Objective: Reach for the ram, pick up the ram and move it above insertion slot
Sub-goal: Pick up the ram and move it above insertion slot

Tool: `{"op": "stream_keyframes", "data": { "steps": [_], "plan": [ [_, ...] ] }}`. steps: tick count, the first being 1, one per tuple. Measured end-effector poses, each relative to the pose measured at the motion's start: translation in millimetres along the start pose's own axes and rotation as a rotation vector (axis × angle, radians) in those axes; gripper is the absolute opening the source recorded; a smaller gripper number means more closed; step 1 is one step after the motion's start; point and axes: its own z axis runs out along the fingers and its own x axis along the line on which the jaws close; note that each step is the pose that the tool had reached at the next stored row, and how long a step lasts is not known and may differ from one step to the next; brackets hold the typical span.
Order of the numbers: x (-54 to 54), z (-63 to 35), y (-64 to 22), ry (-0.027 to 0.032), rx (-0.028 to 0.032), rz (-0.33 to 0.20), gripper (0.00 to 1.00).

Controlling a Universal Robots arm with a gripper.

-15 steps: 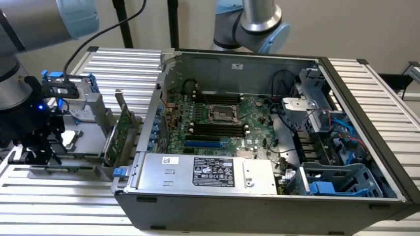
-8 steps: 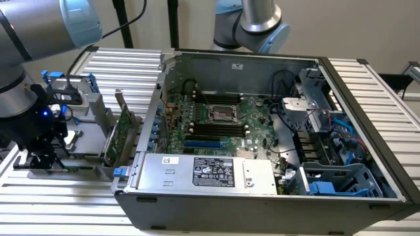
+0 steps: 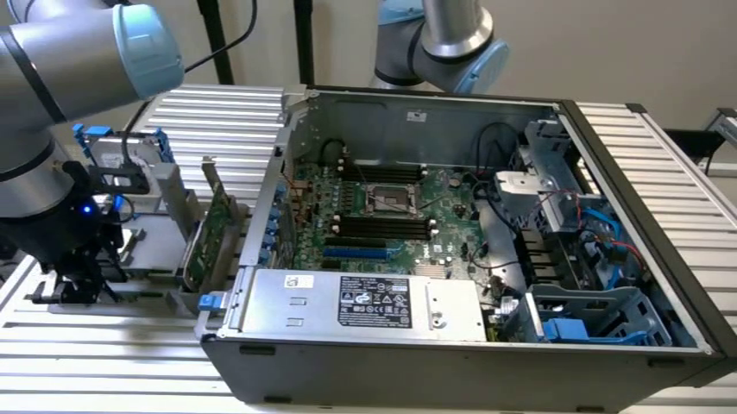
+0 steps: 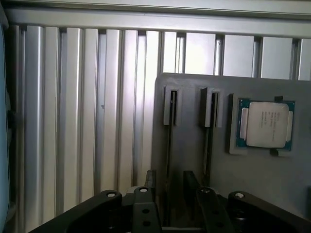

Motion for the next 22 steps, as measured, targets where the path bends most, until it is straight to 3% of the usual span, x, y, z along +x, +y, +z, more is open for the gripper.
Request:
{"op": "stream_keyframes", "data": {
  "steps": [7, 13, 14, 22],
  "plan": [
    [0.1, 11.2, -0.2, 0.0028, -0.0014, 0.000, 0.36],
    [-0.3, 12.1, -0.3, 0.0047, -0.0029, 0.000, 0.34],
    [-0.5, 12.2, -0.3, 0.0048, -0.0030, 0.000, 0.27],
    [-1.6, 13.2, -0.6, 0.0051, -0.0042, 0.000, 0.25]
  ]
}}
